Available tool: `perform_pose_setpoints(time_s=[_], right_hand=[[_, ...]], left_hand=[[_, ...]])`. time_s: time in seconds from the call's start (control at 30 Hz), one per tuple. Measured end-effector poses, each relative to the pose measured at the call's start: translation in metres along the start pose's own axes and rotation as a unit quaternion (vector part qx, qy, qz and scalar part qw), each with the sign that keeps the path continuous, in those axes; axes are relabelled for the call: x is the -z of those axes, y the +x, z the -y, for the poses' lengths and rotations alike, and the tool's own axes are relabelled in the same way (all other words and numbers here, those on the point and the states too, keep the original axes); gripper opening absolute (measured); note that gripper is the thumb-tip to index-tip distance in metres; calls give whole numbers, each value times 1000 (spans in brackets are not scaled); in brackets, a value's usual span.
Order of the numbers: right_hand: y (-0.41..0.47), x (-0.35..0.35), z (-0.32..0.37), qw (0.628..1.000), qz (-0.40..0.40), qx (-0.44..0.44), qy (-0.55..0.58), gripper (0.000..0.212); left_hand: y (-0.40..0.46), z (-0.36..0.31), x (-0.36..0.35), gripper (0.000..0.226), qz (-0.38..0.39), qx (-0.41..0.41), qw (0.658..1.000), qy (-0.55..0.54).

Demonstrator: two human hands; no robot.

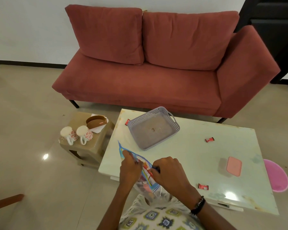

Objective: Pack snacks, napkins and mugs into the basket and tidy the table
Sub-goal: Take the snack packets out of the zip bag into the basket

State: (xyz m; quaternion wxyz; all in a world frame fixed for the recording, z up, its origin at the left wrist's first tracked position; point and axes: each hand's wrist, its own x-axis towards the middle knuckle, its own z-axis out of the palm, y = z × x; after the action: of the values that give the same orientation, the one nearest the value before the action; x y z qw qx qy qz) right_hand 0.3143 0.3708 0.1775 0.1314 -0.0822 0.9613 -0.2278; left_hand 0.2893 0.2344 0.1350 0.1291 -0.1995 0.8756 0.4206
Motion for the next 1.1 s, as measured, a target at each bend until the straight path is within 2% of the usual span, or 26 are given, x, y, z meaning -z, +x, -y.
perform_pose_setpoints(time_s=[0.1,0.23,0.33,0.4,0.47,0.57,0.7,0.83,0.93,1.03,1.1], right_hand=[[1,1,-6,1000,-1,-28,-5,25],[5,2,-18,998,5,-59,-4,22],[10,1,-24,996,-3,-88,-13,16],[17,0,-27,993,-14,-111,-23,13],[24,1,-29,991,-28,-131,-30,20],[32,8,-36,986,-15,-158,-41,39],[34,20,-44,989,-19,-146,5,27],[18,29,-40,996,-38,-79,29,32],[7,36,-36,997,-50,-50,20,34],[2,42,-33,997,-60,-34,22,33],[-1,45,-34,996,-79,-38,35,32]], left_hand=[[-6,-5,6,24,41,-16,998,-48],[-22,-13,12,29,133,-62,981,-128],[-33,-15,14,30,187,-91,968,-143],[-37,-17,13,29,207,-93,962,-152],[-39,-18,12,27,212,-91,959,-163],[-38,-17,14,27,212,-87,959,-167],[-35,-10,21,29,195,-67,962,-178],[-27,1,32,29,117,-40,972,-201],[-21,12,36,27,69,-38,986,-149],[-16,17,27,32,47,-29,997,-53],[-15,15,21,27,20,-35,999,4]])
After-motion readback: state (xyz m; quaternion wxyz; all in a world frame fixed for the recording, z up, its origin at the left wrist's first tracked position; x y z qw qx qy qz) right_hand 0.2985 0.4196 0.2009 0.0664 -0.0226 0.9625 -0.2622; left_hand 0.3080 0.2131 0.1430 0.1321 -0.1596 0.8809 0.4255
